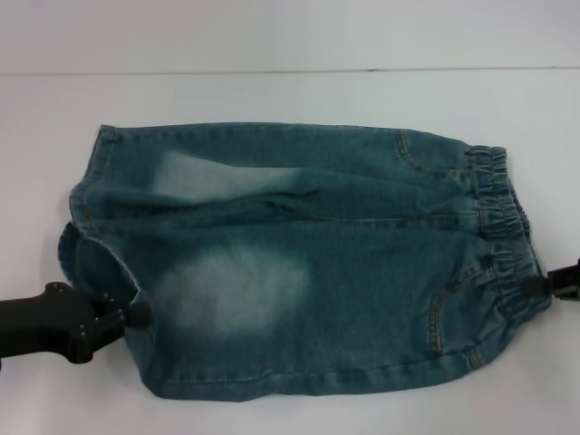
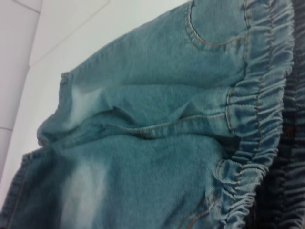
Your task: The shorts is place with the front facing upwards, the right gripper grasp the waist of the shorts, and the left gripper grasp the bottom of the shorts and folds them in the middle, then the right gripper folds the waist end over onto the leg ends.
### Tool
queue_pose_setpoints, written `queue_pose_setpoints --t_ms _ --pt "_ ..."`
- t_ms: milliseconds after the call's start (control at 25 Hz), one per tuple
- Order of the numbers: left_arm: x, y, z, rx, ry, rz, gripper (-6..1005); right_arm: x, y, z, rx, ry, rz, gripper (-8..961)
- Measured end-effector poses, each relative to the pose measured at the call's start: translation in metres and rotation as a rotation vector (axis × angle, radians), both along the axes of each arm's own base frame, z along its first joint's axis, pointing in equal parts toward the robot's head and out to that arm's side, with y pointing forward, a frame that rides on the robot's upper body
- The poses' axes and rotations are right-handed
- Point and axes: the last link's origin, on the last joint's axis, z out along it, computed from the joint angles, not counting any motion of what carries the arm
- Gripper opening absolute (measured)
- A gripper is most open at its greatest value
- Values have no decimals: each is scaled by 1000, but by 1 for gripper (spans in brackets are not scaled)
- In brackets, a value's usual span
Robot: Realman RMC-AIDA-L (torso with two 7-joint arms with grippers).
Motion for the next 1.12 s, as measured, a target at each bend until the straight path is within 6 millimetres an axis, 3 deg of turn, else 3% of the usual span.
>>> queue_pose_setpoints --t_ms 360,560,760,920,1120 --pt "1 4 9 94 -47 -6 44 3 0 11 165 155 -77 26" --pt "6 15 12 188 -113 4 44 5 4 12 285 242 -133 27" --pt "2 45 23 382 -147 104 44 14 17 24 525 381 -260 28" --pt "-7 72 26 529 -187 245 44 18 30 21 646 421 -340 29" --pt "6 99 19 552 -184 243 43 10 51 17 719 439 -371 30"
